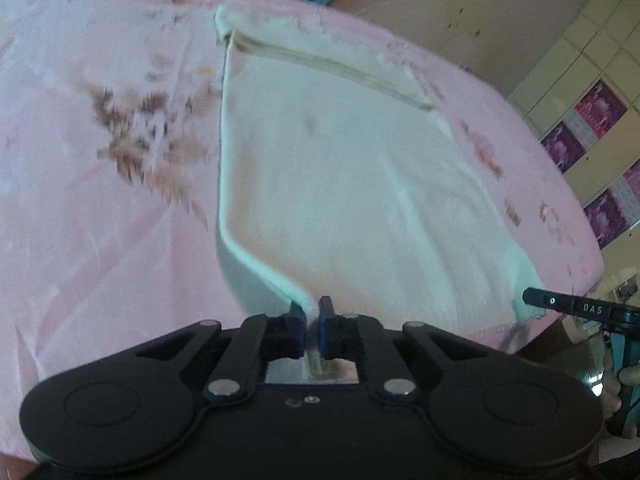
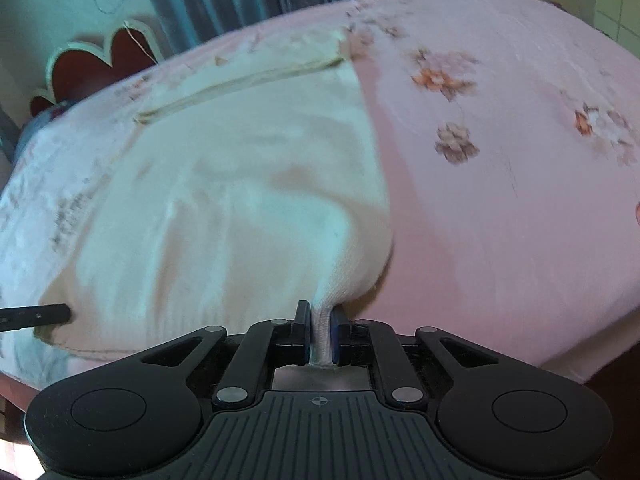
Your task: Fold small clothes
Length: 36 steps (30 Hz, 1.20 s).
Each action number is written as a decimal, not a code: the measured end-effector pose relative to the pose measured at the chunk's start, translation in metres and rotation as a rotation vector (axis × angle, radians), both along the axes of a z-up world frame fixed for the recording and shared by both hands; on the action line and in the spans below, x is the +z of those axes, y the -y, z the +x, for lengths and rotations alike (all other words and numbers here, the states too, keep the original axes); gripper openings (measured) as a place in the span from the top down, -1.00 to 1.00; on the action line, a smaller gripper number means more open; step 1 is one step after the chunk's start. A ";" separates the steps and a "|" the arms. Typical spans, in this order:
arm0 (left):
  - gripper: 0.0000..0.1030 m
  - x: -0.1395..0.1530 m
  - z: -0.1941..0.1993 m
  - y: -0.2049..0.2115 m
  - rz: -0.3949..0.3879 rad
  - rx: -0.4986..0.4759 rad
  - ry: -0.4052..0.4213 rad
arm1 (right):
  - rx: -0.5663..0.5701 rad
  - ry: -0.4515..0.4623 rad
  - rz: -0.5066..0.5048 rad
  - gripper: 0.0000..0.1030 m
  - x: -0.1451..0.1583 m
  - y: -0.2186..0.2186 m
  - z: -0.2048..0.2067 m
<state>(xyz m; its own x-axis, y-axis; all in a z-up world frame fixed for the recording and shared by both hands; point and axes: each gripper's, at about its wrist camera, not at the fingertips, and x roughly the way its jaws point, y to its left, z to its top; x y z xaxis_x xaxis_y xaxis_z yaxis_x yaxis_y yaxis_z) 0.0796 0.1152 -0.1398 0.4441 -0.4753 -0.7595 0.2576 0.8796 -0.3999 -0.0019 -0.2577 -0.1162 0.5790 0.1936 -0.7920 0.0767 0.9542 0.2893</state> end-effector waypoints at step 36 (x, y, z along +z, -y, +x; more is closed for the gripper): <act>0.89 0.059 0.218 0.021 -0.107 0.221 0.196 | 0.014 0.231 0.108 0.83 0.049 0.048 0.263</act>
<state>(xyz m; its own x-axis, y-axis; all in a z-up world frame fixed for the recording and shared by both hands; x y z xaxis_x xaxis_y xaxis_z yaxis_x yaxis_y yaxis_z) 0.2975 0.0939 -0.0812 0.6784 -0.4240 -0.6000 0.1463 0.8783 -0.4552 0.2610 -0.3061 -0.0670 0.7389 0.2790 -0.6133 -0.0163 0.9173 0.3978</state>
